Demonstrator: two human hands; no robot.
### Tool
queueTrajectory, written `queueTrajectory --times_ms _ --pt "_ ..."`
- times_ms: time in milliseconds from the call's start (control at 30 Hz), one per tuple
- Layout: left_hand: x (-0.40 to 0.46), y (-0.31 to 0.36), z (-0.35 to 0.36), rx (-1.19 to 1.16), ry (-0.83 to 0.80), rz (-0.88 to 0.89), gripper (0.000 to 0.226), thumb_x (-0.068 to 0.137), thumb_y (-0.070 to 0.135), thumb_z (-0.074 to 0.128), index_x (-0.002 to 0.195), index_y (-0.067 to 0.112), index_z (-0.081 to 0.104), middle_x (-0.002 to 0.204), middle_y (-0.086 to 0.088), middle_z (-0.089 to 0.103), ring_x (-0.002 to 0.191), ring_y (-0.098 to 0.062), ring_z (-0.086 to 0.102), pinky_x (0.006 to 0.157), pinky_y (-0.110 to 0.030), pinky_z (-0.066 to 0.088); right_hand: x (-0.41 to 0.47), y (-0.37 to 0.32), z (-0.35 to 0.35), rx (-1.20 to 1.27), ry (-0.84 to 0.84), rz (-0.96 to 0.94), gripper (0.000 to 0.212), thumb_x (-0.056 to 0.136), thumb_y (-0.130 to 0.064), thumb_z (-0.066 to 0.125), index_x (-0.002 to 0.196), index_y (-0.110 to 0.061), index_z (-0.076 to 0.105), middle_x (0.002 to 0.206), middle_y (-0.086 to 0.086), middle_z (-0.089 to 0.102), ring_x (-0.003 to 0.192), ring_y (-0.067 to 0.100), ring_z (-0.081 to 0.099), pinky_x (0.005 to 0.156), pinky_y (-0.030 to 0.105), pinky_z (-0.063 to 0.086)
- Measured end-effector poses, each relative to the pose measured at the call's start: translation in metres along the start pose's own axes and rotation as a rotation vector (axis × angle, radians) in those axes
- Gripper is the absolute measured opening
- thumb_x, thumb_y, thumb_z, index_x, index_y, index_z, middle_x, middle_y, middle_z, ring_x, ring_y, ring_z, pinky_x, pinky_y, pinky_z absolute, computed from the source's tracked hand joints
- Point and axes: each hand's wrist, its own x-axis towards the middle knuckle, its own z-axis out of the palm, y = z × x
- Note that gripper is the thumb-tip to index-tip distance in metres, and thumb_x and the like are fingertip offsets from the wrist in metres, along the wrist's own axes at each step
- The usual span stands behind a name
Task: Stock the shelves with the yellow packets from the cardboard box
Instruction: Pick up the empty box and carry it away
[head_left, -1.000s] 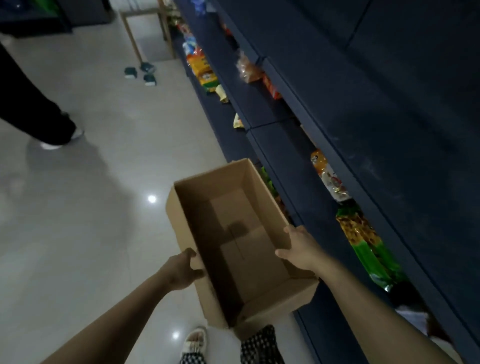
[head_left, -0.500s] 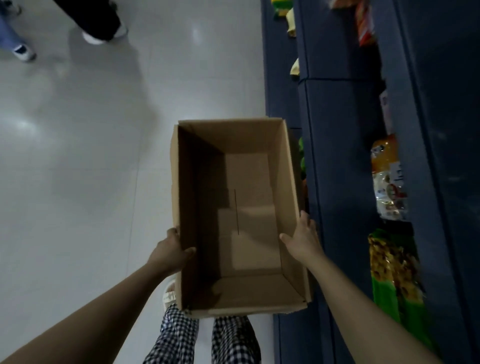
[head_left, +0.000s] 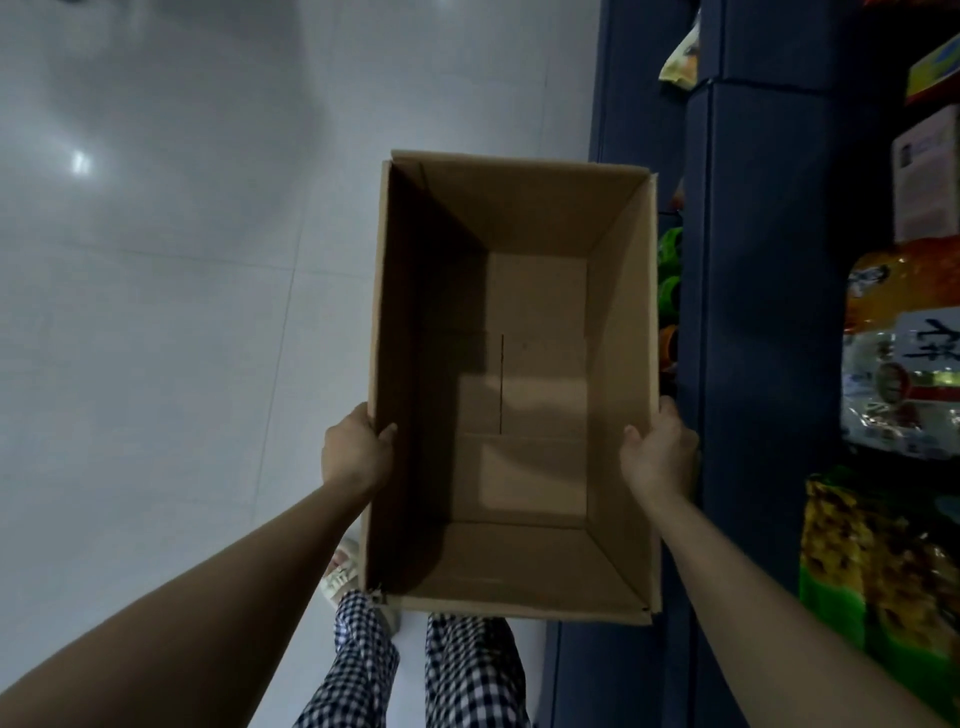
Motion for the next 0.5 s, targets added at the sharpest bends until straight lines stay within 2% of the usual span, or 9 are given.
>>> queueTrajectory --times_ms 200,333,500 --pt "0.004 -0.010 -0.017 0.033 0.069 0.004 0.025 0.094 0.018 0.053 0.112 0.003 0.060 0.102 -0.019 0.066 0.093 -0.035 0.063 0.076 -0.037 0.050 -0.018 -0.020 -0.001 -0.045 0.037 -0.023 0.035 0.090 -0.004 0.055 0.125 -0.005 0.050 0.107 0.020 0.063 0.094 0.034 0.062 0.077 0.042 0.055" --pt "0.002 -0.033 -0.046 0.042 0.101 -0.016 0.025 0.094 0.019 0.053 0.111 0.003 0.061 0.101 -0.018 0.066 0.092 -0.034 0.063 0.070 -0.033 0.045 -0.046 -0.046 0.002 -0.140 0.014 -0.043 0.035 0.092 -0.009 0.053 0.126 -0.006 0.046 0.106 0.020 0.062 0.095 0.036 0.062 0.073 0.042 0.054" --pt "-0.008 -0.086 -0.099 0.052 0.163 -0.063 0.026 0.093 0.023 0.055 0.107 0.004 0.063 0.098 -0.019 0.065 0.091 -0.037 0.062 0.073 -0.038 0.049 -0.096 -0.091 0.012 -0.241 -0.036 -0.138 0.031 0.094 -0.011 0.049 0.124 -0.005 0.042 0.105 0.020 0.061 0.094 0.036 0.061 0.068 0.040 0.051"
